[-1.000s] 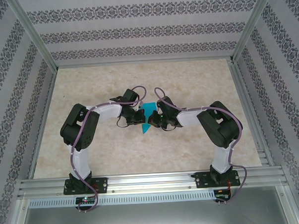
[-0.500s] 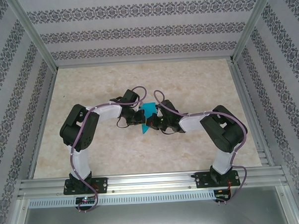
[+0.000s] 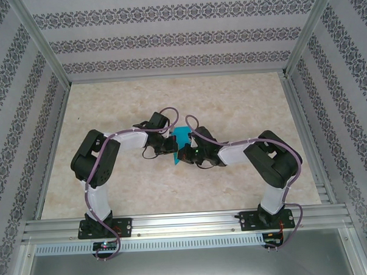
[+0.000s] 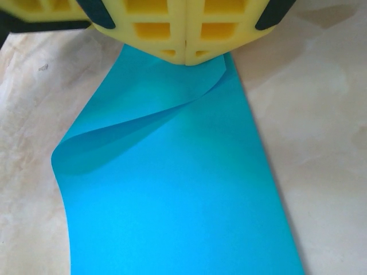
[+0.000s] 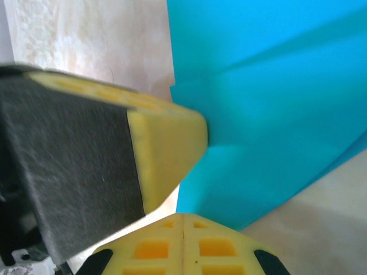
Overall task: Fold a paper plane with a square sheet of paper (pick it up from the middle)
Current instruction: Third fold the triangle at the center of the table.
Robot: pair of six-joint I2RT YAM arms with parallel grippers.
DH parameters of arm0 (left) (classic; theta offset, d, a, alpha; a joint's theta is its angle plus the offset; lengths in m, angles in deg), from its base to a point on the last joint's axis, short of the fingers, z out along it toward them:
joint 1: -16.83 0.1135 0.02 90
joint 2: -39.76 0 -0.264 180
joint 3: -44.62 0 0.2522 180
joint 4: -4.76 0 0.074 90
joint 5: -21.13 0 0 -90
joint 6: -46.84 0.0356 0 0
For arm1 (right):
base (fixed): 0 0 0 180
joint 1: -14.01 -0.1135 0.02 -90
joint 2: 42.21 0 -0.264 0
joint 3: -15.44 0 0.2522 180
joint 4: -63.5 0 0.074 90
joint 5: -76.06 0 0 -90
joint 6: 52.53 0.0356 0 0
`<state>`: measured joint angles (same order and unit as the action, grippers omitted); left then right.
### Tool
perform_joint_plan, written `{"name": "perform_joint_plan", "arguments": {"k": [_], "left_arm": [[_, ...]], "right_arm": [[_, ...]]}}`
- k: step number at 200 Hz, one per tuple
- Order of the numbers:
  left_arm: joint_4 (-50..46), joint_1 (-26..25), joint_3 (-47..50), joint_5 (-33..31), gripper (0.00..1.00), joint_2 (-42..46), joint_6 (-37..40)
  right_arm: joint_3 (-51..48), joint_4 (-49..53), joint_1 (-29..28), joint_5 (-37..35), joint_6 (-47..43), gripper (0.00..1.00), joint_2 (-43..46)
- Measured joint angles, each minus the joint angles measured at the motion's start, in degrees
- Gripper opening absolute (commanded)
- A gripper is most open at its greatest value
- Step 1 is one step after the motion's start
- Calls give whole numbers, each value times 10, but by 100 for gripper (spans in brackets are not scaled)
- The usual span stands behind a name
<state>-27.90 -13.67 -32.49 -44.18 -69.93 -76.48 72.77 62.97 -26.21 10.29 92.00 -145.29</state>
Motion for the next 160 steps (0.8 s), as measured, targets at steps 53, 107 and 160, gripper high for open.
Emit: {"name": "perform_joint_plan", "arguments": {"k": [53, 107, 160], "left_arm": [[9, 0, 7, 0, 0, 3, -4], [9, 0, 6, 0, 0, 3, -6], [9, 0, 6, 0, 0, 3, -6]], "right_arm": [[-2, 14, -2, 1, 0, 3, -10], [-6, 24, -2, 0, -5, 4, 23], [-5, 47, 29, -12, -13, 4, 37]]}}
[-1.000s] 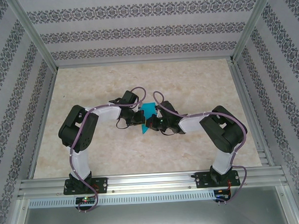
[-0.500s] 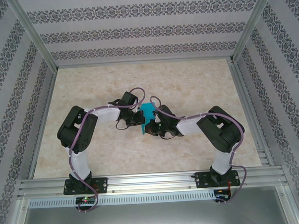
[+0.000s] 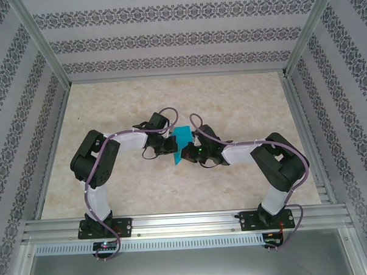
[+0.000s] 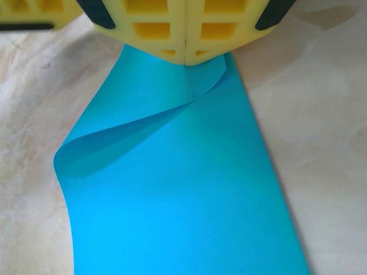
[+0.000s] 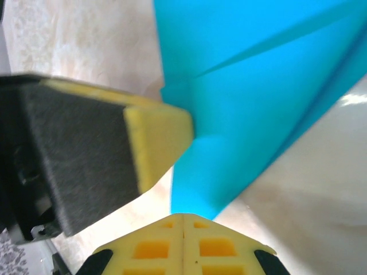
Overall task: Fold a paper plane with a square sheet of paper (pick it up from the middle)
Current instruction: Third fold the triangle at the center of the table.
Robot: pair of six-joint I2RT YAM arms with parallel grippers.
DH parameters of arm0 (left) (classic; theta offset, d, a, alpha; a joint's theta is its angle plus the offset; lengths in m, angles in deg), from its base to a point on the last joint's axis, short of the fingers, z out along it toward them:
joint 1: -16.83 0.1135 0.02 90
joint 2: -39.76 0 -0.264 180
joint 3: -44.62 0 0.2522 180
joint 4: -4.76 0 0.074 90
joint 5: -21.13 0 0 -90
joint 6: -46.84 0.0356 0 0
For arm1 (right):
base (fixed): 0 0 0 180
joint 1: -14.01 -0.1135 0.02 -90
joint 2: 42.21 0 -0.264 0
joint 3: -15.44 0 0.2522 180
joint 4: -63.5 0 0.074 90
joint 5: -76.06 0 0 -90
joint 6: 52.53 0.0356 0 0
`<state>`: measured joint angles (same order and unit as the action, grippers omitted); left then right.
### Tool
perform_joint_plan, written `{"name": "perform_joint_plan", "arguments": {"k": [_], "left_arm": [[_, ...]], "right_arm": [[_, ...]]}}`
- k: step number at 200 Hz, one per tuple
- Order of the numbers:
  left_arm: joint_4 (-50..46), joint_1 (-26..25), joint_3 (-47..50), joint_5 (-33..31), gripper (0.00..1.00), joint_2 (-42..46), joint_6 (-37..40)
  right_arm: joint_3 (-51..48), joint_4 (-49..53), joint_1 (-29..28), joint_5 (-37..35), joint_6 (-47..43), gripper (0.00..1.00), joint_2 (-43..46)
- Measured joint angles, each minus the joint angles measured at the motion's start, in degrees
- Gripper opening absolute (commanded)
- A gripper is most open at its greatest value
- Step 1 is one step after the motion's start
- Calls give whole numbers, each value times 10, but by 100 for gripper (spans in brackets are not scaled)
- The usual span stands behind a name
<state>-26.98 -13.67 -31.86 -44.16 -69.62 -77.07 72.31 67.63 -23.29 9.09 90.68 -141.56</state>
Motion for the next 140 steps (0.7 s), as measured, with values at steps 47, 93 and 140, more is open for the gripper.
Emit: {"name": "perform_joint_plan", "arguments": {"k": [47, 93, 140], "left_arm": [[0, 0, 0, 0, 0, 0, 0], [-1, 0, -1, 0, 0, 0, 0], [-3, 0, -2, 0, 0, 0, 0]], "right_arm": [[40, 16, 34, -7, -11, 4, -38], [64, 44, 45, -14, -19, 3, -66], [77, 71, 48, -18, -23, 4, -64]]}}
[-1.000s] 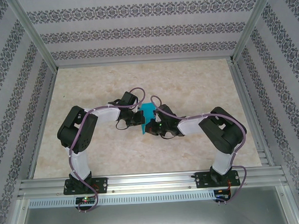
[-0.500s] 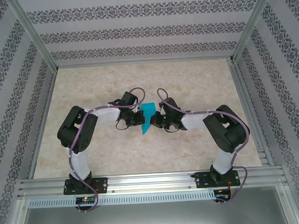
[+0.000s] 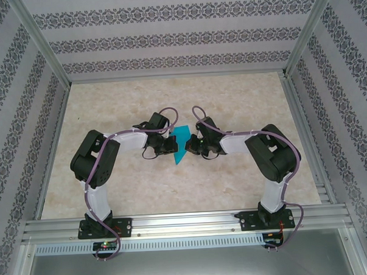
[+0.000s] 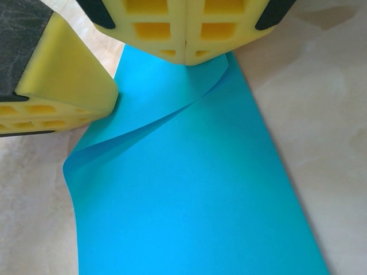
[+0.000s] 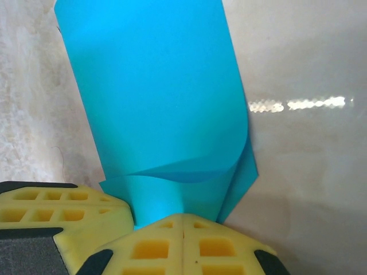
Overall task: Fold a paper plane with a square sheet of paper (pick it up from the middle)
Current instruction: Third fold the triangle at the center of the table.
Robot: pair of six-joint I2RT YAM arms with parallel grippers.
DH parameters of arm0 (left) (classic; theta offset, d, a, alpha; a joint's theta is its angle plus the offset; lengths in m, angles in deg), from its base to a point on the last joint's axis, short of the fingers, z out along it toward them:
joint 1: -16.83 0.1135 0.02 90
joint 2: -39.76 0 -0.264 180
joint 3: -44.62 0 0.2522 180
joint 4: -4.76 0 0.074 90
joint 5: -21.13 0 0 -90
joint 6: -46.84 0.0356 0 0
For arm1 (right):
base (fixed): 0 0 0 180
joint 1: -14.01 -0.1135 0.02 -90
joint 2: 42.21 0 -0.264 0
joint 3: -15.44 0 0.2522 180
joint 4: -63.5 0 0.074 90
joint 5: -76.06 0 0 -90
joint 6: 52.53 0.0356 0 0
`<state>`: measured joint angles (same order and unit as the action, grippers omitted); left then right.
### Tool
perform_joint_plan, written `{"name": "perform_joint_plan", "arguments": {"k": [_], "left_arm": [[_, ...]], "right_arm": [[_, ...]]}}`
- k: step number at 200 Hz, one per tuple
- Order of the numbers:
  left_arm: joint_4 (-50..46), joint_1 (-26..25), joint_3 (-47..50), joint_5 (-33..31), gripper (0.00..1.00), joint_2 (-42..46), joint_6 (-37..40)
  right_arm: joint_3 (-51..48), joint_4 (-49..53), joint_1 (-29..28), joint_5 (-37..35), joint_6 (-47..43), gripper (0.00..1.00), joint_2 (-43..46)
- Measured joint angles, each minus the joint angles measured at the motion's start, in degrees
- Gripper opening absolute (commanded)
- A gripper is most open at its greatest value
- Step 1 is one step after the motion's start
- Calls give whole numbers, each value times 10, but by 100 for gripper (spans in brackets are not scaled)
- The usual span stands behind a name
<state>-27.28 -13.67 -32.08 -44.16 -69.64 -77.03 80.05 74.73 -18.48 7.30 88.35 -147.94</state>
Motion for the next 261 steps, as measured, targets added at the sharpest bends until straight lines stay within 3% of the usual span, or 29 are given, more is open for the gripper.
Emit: {"name": "perform_joint_plan", "arguments": {"k": [261], "left_arm": [[-5, 0, -4, 0, 0, -2, 2]], "right_arm": [[64, 84, 33, -49, -15, 4, -19]]}}
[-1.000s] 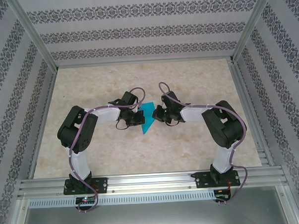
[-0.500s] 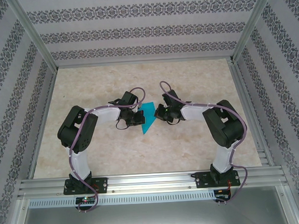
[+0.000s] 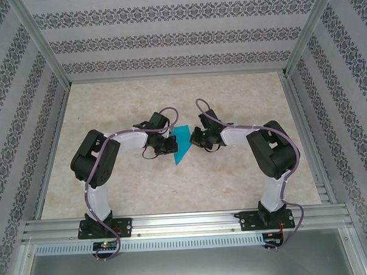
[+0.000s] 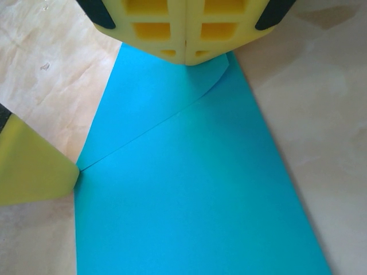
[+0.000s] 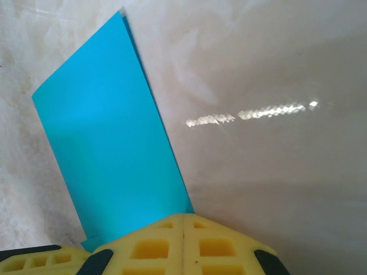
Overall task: Fold a paper plane with a square sheet of paper (pick it up from the middle)
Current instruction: Third fold the triangle at the center of the table.
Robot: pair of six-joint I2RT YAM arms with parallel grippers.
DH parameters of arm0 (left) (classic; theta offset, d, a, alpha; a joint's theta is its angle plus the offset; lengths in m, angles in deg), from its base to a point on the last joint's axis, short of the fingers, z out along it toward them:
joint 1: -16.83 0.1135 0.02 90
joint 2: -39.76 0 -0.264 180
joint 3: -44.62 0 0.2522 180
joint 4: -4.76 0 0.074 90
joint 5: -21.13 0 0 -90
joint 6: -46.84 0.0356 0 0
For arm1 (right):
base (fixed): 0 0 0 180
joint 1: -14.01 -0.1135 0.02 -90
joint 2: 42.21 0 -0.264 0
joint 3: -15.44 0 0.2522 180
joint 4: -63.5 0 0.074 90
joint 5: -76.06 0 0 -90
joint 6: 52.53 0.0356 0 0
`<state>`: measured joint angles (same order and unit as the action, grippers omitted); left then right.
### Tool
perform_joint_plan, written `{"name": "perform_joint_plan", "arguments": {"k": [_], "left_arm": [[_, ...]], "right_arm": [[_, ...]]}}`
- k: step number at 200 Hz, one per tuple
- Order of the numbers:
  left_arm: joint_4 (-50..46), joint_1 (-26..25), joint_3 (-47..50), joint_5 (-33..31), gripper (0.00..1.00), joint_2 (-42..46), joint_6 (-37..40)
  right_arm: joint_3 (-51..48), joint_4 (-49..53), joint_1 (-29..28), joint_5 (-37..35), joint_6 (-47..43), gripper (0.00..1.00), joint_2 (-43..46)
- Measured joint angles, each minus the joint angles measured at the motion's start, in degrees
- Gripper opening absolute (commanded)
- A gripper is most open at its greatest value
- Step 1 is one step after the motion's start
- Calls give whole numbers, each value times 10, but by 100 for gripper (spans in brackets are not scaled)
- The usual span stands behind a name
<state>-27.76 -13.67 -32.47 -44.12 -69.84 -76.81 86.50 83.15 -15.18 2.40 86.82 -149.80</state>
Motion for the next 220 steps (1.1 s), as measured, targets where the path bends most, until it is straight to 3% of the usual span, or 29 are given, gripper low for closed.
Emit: {"name": "perform_joint_plan", "arguments": {"k": [71, 109, 220], "left_arm": [[0, 0, 0, 0, 0, 0, 0], [1, 0, 0, 2, 0, 0, 0], [1, 1, -1, 6, 0, -1, -1]], "right_arm": [[-19, -22, -23, 10, 4, 4, 78], [-44, -39, -46, 26, 22, 1, 67], [-45, -85, -46, 52, 52, 0, 0]]}}
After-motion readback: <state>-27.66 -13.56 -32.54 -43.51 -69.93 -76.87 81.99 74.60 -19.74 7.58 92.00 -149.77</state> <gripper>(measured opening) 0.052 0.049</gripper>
